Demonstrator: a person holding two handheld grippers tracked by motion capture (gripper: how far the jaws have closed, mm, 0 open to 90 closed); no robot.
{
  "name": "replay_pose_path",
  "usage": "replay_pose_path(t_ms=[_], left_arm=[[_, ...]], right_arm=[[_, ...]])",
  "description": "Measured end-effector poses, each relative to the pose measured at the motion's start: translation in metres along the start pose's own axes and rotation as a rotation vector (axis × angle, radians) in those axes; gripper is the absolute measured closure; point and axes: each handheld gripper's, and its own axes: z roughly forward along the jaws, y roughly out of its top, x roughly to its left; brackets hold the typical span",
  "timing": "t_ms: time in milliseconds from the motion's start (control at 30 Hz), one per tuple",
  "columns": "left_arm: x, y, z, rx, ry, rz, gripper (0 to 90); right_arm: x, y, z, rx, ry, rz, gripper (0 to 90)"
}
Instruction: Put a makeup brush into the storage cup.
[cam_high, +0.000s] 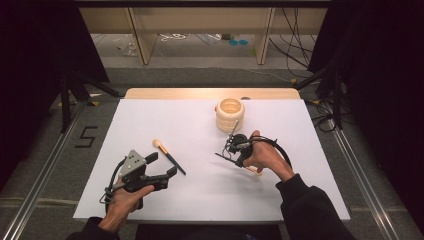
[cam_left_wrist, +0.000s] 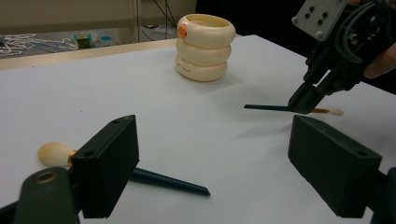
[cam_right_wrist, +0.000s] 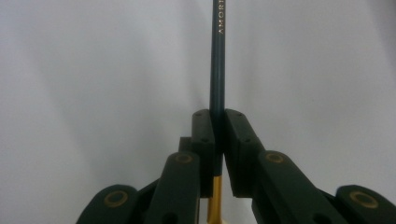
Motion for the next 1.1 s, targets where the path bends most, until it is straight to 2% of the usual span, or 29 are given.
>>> replay_pose_path(t_ms=[33,67,100,167,233,267,300,367,400,500,567,600,667,733,767,800,867,900,967,1000,1033,1100], left_arm=[[0.0,0.0,0.0,0.007,0.002,0.001,16.0],[0.0,0.0,0.0,0.01,-0.001,-0.002,16.0],[0.0,-0.001,0.0,0.013,-0.001,-0.005,16.1],[0.0,-0.001,0.001,0.022,-0.004,0.004,16.1],[0.0,-0.001,0.001,0.025,-0.008,0.003,16.0],[0.0,-0.001,0.001,0.027,-0.011,0.004,16.1],[0.0,-0.001,0.002,0.034,-0.018,0.008,16.1],[0.0,-0.001,0.002,0.036,-0.019,0.013,16.1],[-0.001,-0.002,0.003,0.039,-0.022,-0.003,16.2],[-0.001,-0.002,0.003,0.048,-0.035,0.013,16.2],[-0.002,-0.003,0.004,0.053,-0.046,0.018,16.4],[-0.002,-0.003,0.004,0.053,-0.046,0.018,16.4],[-0.003,-0.003,0.005,0.063,-0.052,0.013,16.4],[-0.004,-0.003,0.006,0.077,-0.074,0.027,16.4],[-0.005,-0.003,0.006,0.081,-0.08,0.021,16.4],[-0.005,-0.003,0.007,0.089,-0.093,0.029,16.4],[-0.008,-0.004,0.008,0.104,-0.112,0.041,16.4],[-0.01,-0.004,0.01,0.125,-0.139,0.047,16.4],[-0.011,-0.004,0.011,0.138,-0.15,0.052,16.4],[-0.012,-0.004,0.013,0.148,-0.176,0.05,16.9],[-0.013,-0.004,0.014,0.159,-0.184,0.051,17.1],[-0.014,-0.004,0.014,0.165,-0.194,0.055,17.2]], right_arm=[[0.001,0.001,-0.002,-0.008,-0.002,-0.026,83.1],[0.003,0.001,-0.004,-0.011,0.002,-0.026,83.1],[0.006,0.002,-0.006,-0.023,0.002,-0.055,83.1],[0.009,0.003,-0.008,-0.025,0.0,-0.052,83.1],[0.013,0.003,-0.011,-0.035,-0.005,-0.088,83.1],[0.015,0.003,-0.012,-0.035,-0.007,-0.088,83.1],[0.019,0.004,-0.015,-0.043,-0.006,-0.113,83.1],[0.02,0.003,-0.016,-0.043,-0.008,-0.127,83.1],[0.021,0.003,-0.017,-0.039,-0.019,-0.158,83.1],[0.026,0.003,-0.02,-0.048,-0.019,-0.179,83.2],[0.031,0.002,-0.021,-0.048,-0.023,-0.228,83.1],[0.031,0.002,-0.021,-0.048,-0.023,-0.228,83.1],[0.037,0.002,-0.021,-0.05,-0.017,-0.271,83.1],[0.039,0.002,-0.021,-0.05,-0.017,-0.278,83.1],[0.042,0.002,-0.02,-0.051,-0.014,-0.301,83.1],[0.044,0.002,-0.02,-0.048,-0.012,-0.296,83.1],[0.048,0.003,-0.021,-0.045,-0.009,-0.33,83.1],[0.053,0.003,-0.021,-0.047,-0.01,-0.345,83.1],[0.055,0.003,-0.021,-0.043,-0.008,-0.354,83.1],[0.059,0.004,-0.02,-0.061,-0.006,-0.4,83.1],[0.06,0.004,-0.02,-0.062,-0.005,-0.412,83.1],[0.064,0.004,-0.02,-0.063,-0.002,-0.411,83.2]])
